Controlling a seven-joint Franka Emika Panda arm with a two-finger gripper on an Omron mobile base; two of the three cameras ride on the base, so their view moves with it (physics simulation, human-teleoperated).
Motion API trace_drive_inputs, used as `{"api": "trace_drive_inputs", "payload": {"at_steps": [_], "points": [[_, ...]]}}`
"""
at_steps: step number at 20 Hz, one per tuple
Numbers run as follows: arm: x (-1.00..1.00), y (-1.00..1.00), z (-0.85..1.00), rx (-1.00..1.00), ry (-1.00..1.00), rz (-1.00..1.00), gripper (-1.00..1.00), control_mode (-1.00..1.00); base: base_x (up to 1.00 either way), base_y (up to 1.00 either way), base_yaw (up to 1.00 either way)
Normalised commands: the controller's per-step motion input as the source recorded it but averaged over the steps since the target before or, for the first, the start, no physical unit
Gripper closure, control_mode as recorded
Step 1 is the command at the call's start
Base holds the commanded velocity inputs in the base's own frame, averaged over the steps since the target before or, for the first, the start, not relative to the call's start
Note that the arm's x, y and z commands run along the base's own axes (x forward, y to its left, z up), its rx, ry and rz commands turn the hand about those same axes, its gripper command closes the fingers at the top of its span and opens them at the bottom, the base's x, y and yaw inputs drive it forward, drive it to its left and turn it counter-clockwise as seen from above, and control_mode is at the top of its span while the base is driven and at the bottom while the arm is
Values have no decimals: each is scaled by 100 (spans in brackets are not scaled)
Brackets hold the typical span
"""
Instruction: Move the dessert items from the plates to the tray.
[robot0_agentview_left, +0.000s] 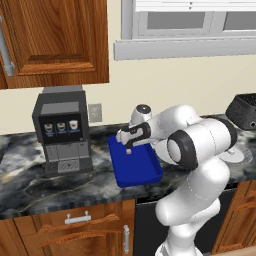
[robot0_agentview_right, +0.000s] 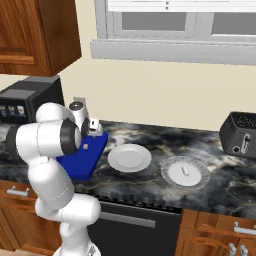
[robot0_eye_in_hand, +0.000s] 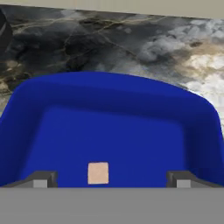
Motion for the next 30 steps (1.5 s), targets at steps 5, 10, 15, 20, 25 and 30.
{"api": "trace_drive_inputs", "payload": {"at_steps": [5, 10, 15, 20, 25, 30], "points": [[-25, -39, 28, 0, 0, 0, -100, -100, 0, 0, 0], [-38, -37, 36, 0, -1, 0, -100, -100, 0, 0, 0], [-42, -43, 21, 0, -4, 0, -100, -100, 0, 0, 0], [-31, -48, 6, 0, -10, 0, -100, -100, 0, 0, 0], [-28, -50, 1, 0, -5, 0, -100, -100, 0, 0, 0], [-15, -51, 12, 0, -1, -2, -100, -100, 0, 0, 0]]}}
